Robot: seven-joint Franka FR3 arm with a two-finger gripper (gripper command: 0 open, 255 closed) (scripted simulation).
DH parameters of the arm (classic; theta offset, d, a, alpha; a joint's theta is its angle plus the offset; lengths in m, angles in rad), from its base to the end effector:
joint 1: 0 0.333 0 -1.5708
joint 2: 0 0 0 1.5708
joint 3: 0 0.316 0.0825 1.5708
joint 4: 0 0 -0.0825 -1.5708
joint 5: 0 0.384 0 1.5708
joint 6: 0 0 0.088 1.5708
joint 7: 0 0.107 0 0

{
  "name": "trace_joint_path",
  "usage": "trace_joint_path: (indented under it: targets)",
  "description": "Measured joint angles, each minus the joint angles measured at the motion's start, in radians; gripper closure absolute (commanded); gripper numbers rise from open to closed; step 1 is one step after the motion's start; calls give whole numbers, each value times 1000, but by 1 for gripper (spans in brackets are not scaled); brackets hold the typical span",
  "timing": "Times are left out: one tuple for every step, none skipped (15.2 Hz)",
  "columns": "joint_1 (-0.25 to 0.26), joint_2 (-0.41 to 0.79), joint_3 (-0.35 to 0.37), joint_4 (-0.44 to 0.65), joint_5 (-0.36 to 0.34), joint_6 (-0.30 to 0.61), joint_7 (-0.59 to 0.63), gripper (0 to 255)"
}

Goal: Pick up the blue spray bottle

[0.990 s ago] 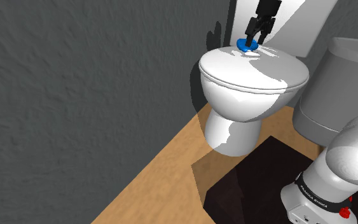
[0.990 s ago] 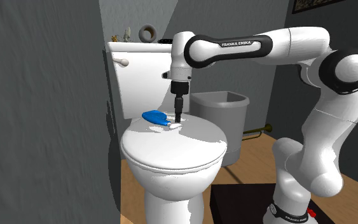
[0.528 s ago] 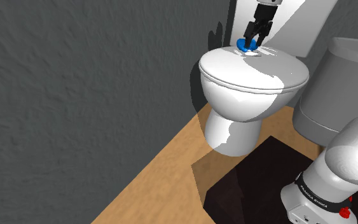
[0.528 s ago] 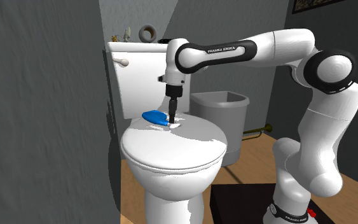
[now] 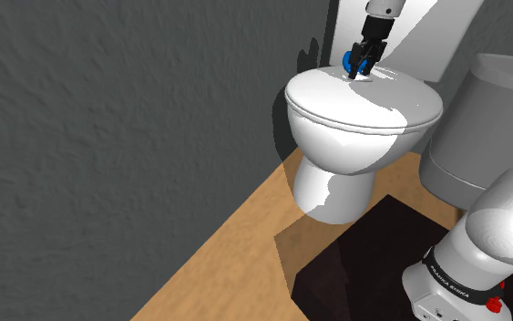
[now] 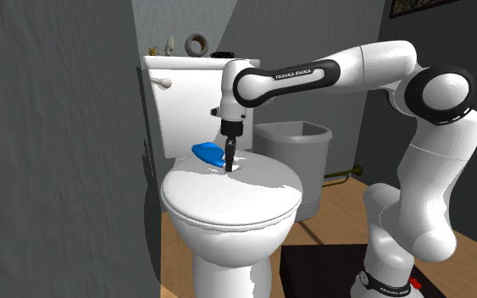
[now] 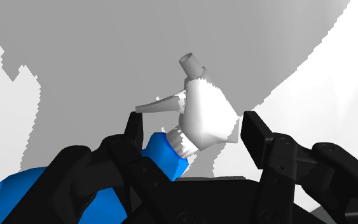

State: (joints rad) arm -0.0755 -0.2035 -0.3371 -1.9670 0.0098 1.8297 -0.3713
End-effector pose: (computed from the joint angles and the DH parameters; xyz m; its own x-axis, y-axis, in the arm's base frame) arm 0.4601 -0.2135 0.5595 0.9961 -0.0408 0.0787 -0.0368 -0.9980 -0.0514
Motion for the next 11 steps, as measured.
trace_joint_path:
  targets:
    - [0,0,0,0,0,0,0,255]
    - [0,0,0,0,0,0,0,255]
    - [0,0,0,0,0,0,0,255]
    - [0,0,0,0,0,1,0,255]
    - [0,0,0,0,0,1,0,255]
    - [0,0,0,0,0,0,0,255]
    - [0,0,0,0,0,0,0,255]
    - [0,1,0,8,0,-7,0,255]
    - [0,1,0,19,0,-18,0,255]
    - [0,2,0,31,1,-29,0,255]
    - [1,5,0,47,2,-42,1,255]
